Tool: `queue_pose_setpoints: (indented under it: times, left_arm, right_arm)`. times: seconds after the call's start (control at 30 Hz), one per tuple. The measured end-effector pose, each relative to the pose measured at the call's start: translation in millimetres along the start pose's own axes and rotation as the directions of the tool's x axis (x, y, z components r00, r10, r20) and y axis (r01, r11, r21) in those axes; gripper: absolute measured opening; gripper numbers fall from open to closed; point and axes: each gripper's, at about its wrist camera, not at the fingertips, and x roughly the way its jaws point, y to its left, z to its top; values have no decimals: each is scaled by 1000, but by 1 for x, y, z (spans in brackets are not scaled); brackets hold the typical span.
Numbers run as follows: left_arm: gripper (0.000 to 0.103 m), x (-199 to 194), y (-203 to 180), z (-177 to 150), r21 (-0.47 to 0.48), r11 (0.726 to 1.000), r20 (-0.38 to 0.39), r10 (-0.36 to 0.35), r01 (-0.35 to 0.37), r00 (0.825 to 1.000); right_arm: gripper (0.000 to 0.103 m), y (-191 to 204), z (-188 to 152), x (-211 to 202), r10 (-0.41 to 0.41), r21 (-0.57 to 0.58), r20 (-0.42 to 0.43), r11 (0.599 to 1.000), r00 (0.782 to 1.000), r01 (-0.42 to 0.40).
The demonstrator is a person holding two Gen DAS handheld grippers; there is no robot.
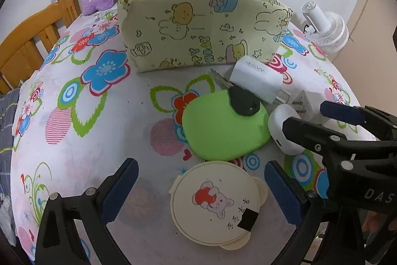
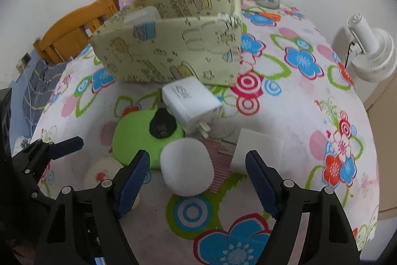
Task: Organize rigid objects
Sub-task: 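Lower the left gripper around the bunny coaster while the right gripper approaches the white round object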
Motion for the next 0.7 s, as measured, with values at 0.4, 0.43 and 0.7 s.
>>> queue_pose_setpoints:
  times: [0.4, 0.43, 0.7]
  left_arm:
    - [102, -1, -5, -15, 35, 999, -11, -9, 9, 1000]
    - [102, 0, -6, -16, 44, 999, -13, -4, 5, 1000]
    - [102, -4, -6, -23, 56, 998, 19, 25, -26, 999]
  right_arm:
    - [69, 11, -12, 3, -1, -44, -21, 999, 1000, 0]
    - [69, 12, -13, 5, -1, -41, -25, 999, 1000, 0]
    - [64, 8, -16, 18, -12, 2, -57, 1000, 998, 12]
